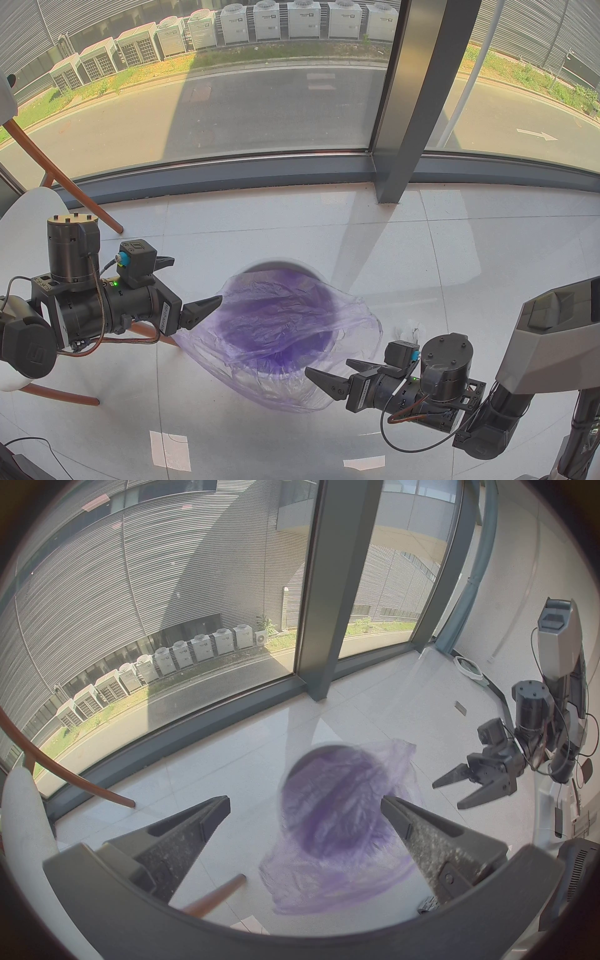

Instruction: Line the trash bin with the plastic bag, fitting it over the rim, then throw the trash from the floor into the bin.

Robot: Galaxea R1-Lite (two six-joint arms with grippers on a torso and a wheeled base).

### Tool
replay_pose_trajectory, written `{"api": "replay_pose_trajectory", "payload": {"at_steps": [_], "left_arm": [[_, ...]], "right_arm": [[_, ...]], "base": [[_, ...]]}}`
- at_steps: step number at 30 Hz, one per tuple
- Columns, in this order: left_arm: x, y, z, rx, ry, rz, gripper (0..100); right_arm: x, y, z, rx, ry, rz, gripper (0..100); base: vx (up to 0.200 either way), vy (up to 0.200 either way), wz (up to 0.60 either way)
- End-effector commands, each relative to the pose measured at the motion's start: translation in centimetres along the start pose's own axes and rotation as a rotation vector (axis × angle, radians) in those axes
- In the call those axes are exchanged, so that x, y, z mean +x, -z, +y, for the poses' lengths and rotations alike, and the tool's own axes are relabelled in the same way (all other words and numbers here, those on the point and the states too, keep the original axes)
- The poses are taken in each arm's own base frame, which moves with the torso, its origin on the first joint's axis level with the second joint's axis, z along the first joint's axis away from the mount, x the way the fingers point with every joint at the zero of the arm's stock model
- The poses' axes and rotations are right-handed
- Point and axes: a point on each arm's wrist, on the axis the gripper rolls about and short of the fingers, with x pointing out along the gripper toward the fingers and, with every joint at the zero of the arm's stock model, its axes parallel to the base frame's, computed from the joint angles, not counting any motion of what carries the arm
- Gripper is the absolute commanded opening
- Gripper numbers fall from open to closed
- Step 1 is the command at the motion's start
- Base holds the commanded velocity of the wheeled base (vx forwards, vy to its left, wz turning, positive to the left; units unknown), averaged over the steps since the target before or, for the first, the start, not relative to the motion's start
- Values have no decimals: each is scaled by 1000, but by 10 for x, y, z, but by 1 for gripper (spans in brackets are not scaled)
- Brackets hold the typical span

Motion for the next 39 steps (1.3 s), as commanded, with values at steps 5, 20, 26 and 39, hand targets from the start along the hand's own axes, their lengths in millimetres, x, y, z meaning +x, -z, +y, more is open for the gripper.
{"api": "replay_pose_trajectory", "payload": {"at_steps": [5,20,26,39], "left_arm": [[4,-4,-1,4,-22,4,100],[-3,7,-57,-264,148,92,100],[-5,14,-59,-264,170,116,100],[1,-41,-46,-519,155,-9,100]], "right_arm": [[10,13,-2,-1,7,37,100],[33,44,7,92,31,66,100],[54,39,0,101,42,38,100],[77,17,-18,126,64,-57,0]], "base": [[160,0,0],[0,0,0],[0,0,0],[0,0,0]]}}
